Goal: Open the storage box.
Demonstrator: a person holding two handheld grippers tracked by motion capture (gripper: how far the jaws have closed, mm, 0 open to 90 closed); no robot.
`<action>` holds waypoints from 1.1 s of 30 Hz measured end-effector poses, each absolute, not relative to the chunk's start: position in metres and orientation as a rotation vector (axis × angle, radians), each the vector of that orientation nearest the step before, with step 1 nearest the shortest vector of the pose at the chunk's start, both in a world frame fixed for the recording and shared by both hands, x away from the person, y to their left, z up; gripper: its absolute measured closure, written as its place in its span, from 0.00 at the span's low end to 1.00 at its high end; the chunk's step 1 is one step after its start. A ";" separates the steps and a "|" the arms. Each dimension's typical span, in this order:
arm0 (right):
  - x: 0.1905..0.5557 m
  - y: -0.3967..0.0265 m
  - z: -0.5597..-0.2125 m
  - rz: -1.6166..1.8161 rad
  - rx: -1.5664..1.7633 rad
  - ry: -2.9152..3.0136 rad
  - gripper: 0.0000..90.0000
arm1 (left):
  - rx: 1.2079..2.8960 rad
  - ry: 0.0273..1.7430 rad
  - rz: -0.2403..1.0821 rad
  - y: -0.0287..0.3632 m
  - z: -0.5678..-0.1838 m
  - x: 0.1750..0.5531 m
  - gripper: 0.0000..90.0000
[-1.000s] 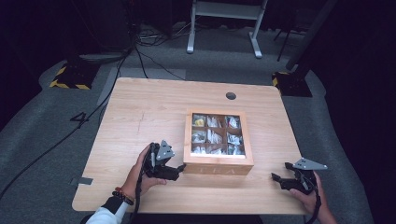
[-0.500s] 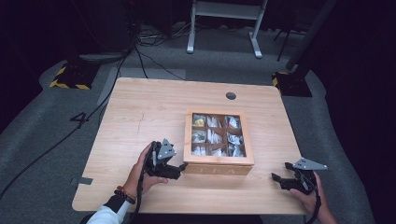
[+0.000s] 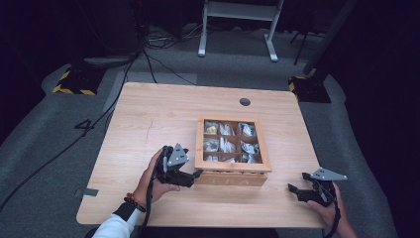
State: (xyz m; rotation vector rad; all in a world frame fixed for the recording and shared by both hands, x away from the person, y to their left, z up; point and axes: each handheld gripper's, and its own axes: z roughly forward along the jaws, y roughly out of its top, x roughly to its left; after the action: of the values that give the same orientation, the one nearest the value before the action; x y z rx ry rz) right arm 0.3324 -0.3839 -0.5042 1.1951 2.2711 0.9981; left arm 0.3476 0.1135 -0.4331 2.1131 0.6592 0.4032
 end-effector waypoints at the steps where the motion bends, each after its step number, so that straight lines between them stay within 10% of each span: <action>1: 0.332 -0.384 -0.504 0.998 1.196 2.271 0.21 | 2.107 0.655 0.412 0.114 -0.431 0.348 0.17; 33: 0.332 -0.384 -0.504 0.997 1.199 2.269 0.21 | 1.986 0.579 0.547 0.112 -0.401 0.365 0.18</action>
State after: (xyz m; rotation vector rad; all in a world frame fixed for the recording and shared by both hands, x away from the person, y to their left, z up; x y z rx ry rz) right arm 0.3323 -0.3838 -0.5042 1.1991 2.2688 0.9972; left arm 0.3651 0.1120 -0.4009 1.9863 0.5789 0.5472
